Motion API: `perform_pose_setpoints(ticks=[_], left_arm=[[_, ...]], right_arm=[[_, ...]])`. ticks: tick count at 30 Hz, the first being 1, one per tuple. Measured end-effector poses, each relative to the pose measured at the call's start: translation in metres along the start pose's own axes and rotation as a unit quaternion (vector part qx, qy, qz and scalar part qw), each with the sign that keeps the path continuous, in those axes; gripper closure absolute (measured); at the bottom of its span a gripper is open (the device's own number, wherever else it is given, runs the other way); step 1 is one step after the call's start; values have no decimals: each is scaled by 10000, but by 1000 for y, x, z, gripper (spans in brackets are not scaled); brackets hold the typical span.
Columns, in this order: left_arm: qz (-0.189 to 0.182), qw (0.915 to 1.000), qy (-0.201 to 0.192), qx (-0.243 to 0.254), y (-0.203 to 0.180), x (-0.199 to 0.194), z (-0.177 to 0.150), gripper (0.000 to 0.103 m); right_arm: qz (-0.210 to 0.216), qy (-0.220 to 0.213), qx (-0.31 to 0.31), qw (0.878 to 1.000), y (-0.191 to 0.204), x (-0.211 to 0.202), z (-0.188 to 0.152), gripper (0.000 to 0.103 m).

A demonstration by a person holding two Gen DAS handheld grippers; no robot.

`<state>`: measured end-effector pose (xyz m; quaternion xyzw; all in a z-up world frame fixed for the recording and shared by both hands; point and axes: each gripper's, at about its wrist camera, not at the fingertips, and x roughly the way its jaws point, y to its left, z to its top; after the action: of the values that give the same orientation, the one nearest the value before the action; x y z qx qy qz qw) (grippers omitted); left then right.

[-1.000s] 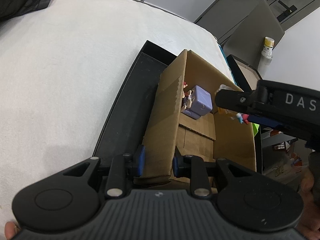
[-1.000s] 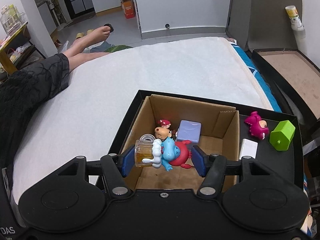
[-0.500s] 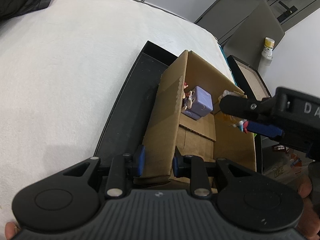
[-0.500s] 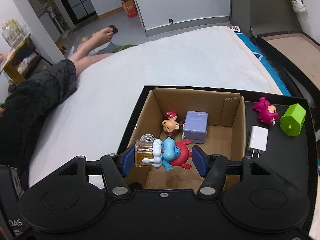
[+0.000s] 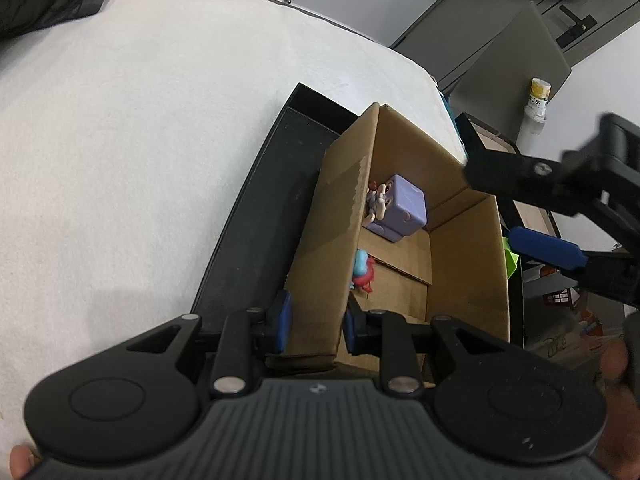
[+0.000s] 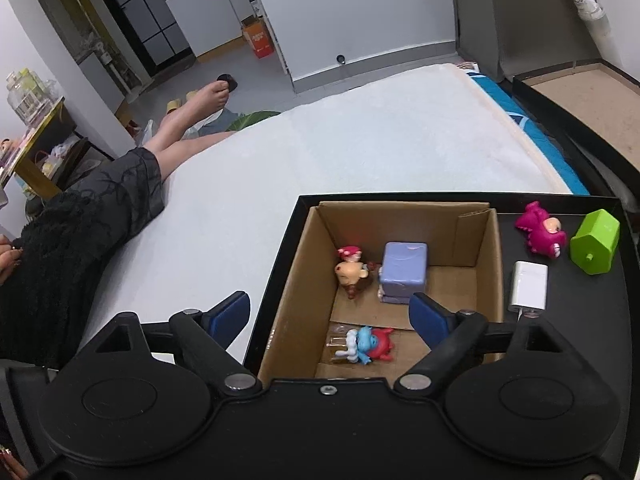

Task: Organize rigid objects
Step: 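Carry the blue-and-red figure into the cardboard box and open the right gripper, then move the right gripper back over the tray to the white charger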

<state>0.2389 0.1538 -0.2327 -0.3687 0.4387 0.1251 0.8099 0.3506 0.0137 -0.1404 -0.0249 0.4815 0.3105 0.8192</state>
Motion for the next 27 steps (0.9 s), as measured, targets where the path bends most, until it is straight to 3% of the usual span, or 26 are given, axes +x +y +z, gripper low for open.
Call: perform_pose_setpoints(ticks=[13, 22, 27], left_arm=[[47, 9999, 68, 67, 1, 6, -3, 77], [-27, 9983, 23, -589, 19, 1, 1, 77], [43, 9977, -53, -668, 20, -2, 5, 77]], right_arm=[[-219, -195, -243, 9993, -14, -32, -7, 16], [-443, -329, -227, 9982, -37, -55, -16, 16], [-502, -426, 38, 9978, -60, -66, -23, 16]])
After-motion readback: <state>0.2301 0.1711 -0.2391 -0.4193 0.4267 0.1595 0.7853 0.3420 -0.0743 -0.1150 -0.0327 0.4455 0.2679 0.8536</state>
